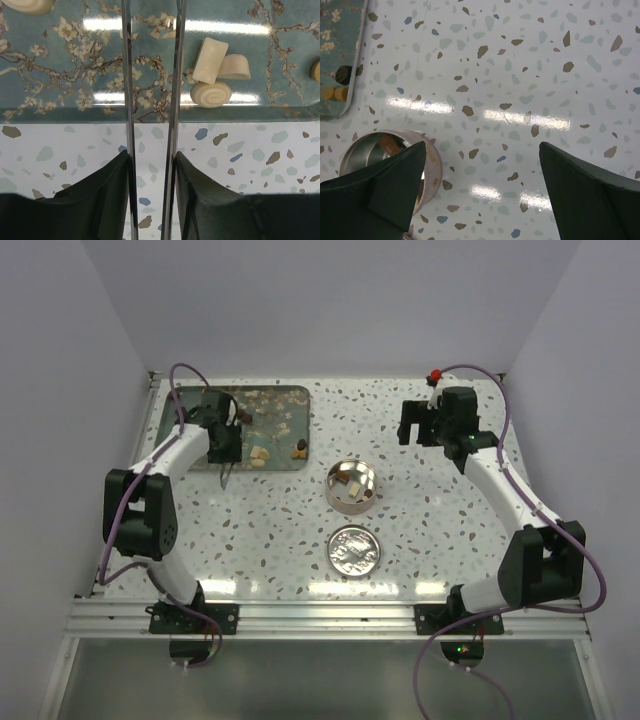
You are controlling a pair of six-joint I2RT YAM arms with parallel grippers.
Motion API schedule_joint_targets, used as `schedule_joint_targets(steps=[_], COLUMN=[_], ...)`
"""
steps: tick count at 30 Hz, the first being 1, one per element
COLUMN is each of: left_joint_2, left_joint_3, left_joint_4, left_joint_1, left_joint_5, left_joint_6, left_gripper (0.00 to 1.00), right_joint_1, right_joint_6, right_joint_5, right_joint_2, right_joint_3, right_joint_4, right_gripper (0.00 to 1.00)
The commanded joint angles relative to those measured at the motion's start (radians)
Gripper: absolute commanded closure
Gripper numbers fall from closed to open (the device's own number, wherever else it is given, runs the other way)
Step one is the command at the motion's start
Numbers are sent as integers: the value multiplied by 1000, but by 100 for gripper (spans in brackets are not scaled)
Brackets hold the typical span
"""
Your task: Pack the chocolate
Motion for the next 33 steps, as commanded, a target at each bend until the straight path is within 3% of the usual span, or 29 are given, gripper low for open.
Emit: schedule_joint_targets(steps=[1, 33], left_joint_2=[-11, 64], left_joint_3=[58, 119], left_joint_4=[53, 80], left_joint_1=[9, 39], left_joint_5=[23, 106], left_joint_6=[28, 86], left_gripper=[56, 55], right_joint_1=[1, 1], right_joint_6=[-16, -14], right_joint_5=[14, 16], right_joint_2=[-3, 72], right_joint_3=[40, 100], right_joint_4=[-5, 2], right_gripper=[2, 2])
